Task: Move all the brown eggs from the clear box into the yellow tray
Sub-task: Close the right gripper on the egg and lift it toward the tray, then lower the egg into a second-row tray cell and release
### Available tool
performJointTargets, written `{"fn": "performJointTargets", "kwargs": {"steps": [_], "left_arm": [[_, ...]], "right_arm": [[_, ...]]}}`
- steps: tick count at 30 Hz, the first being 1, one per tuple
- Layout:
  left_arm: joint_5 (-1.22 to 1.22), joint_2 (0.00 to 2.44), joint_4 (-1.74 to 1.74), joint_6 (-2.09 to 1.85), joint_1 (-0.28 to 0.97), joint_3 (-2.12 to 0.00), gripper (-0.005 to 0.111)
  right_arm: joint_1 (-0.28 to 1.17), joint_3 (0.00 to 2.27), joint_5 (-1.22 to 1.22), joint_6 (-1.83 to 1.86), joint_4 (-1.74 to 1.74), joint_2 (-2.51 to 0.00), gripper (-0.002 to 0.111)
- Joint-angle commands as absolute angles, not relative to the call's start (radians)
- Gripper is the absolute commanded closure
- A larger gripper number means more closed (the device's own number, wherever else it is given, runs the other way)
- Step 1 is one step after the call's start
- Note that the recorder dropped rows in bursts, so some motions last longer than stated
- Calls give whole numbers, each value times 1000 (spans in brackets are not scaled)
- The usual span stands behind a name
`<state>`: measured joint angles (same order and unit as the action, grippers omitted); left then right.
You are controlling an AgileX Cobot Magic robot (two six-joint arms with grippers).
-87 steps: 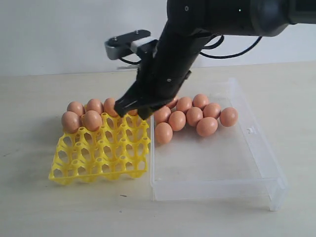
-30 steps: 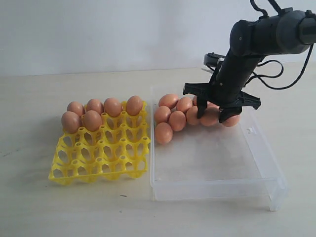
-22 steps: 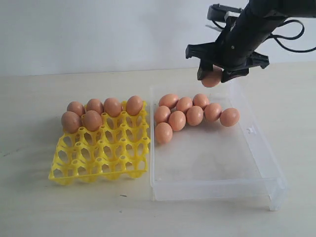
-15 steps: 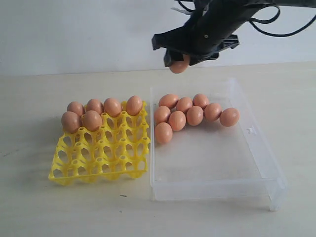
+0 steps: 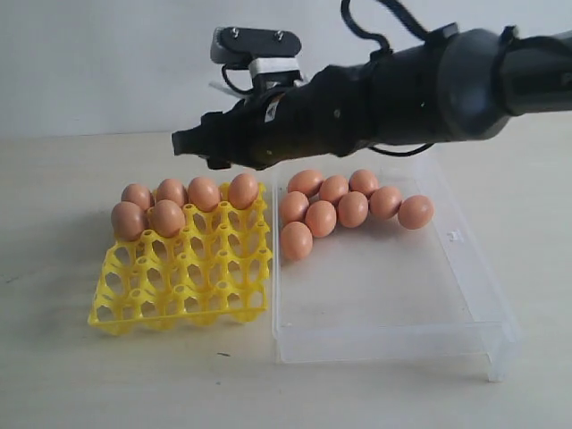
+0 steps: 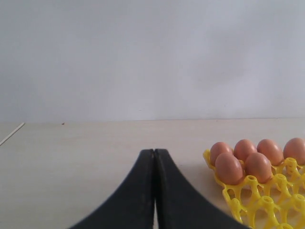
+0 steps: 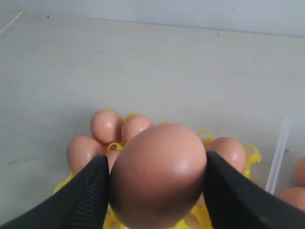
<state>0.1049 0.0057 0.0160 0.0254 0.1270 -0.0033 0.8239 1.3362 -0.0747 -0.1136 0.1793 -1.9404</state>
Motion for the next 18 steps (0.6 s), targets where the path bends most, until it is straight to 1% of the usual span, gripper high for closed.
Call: {"fn": "performJointTargets", "kwargs": {"steps": [1,11,18], "left_arm": [[103,0,9,29,130,0,107],[103,0,9,29,130,0,107],[103,0,9,29,130,0,107]], "right_arm": [[831,1333,26,-114,184,-2010,108],[832,1333,152,-118,184,-2108,108],[838,1333,156,-129,184,-2125,108]]}}
